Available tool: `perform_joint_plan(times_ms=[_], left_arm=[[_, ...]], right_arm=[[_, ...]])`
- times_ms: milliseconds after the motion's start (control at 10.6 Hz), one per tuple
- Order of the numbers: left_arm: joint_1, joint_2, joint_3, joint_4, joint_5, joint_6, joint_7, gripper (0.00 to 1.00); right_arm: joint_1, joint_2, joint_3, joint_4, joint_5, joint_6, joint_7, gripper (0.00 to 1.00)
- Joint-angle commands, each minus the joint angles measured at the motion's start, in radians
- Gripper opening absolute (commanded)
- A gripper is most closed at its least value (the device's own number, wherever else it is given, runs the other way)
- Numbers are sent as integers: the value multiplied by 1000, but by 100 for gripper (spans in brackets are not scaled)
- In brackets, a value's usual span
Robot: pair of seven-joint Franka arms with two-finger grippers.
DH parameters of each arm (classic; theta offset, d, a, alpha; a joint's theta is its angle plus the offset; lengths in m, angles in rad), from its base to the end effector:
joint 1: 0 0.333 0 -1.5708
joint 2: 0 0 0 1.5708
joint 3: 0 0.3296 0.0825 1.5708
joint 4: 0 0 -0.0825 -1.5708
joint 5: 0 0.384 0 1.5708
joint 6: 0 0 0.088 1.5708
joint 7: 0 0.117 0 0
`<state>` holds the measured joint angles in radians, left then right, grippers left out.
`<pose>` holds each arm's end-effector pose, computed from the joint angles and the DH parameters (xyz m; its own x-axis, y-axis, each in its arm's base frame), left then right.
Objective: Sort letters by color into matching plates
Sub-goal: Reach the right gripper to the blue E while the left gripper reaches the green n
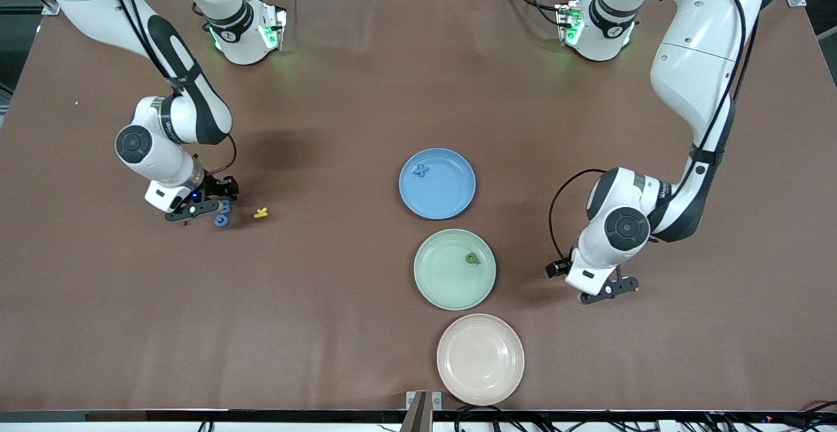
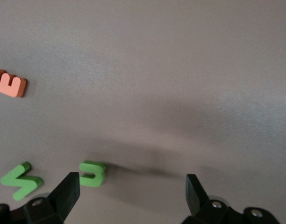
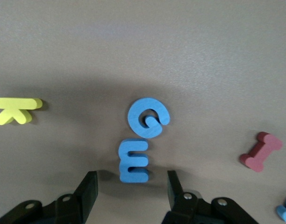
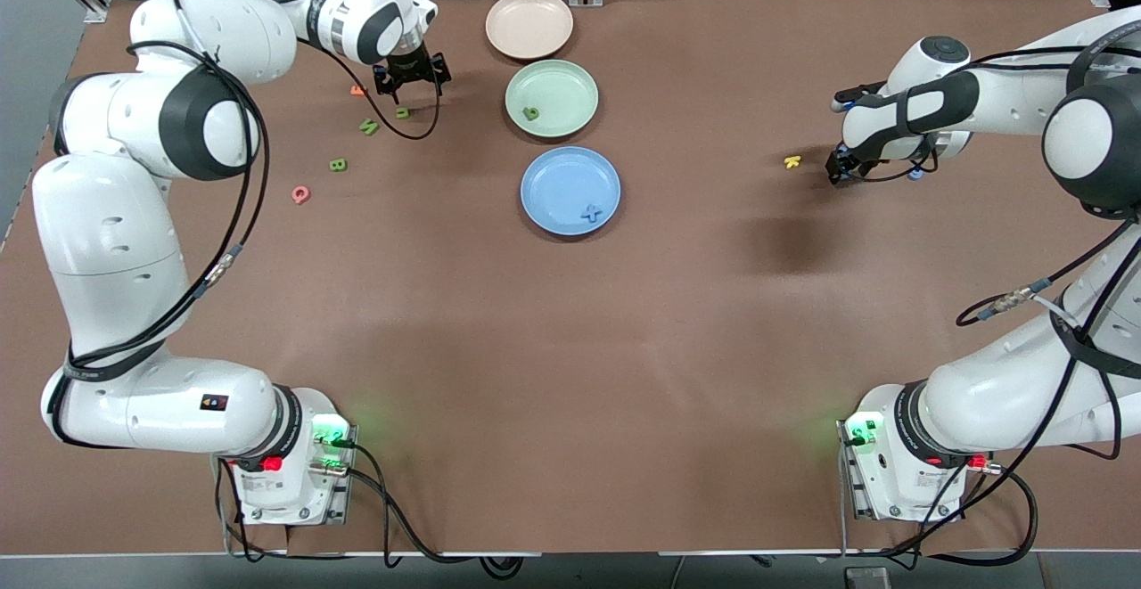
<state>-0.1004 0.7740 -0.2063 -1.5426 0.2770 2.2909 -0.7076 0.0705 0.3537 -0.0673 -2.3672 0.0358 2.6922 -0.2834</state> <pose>0.6899 -0.1866 0.2005 0.9623 0.2696 0.0353 0.2712 -0.9611 -0.0528 0.5084 -0.0009 0.1778 0.9665 0.2550 -0.0288 0.2551 -0.9669 0.0006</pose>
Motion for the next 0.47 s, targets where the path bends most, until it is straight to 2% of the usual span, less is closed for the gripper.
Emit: perform_joint_plan(times_ms=[0,188,283,377], left_arm=[[39,16,-13,2,13,-15,98,100],[47,21,-13,-8,10,-13,137,100],[50,22,-15,-17,4,-13,146,100],[51,21,-15,-27,-13,-13,148,100]], right_arm=[[14,17,0,5,29,12,4,62],[14,25,-2,12,29,11,4,54],[14,30,-3,12,29,12,4,45],[14,30,-3,14,29,12,4,30]])
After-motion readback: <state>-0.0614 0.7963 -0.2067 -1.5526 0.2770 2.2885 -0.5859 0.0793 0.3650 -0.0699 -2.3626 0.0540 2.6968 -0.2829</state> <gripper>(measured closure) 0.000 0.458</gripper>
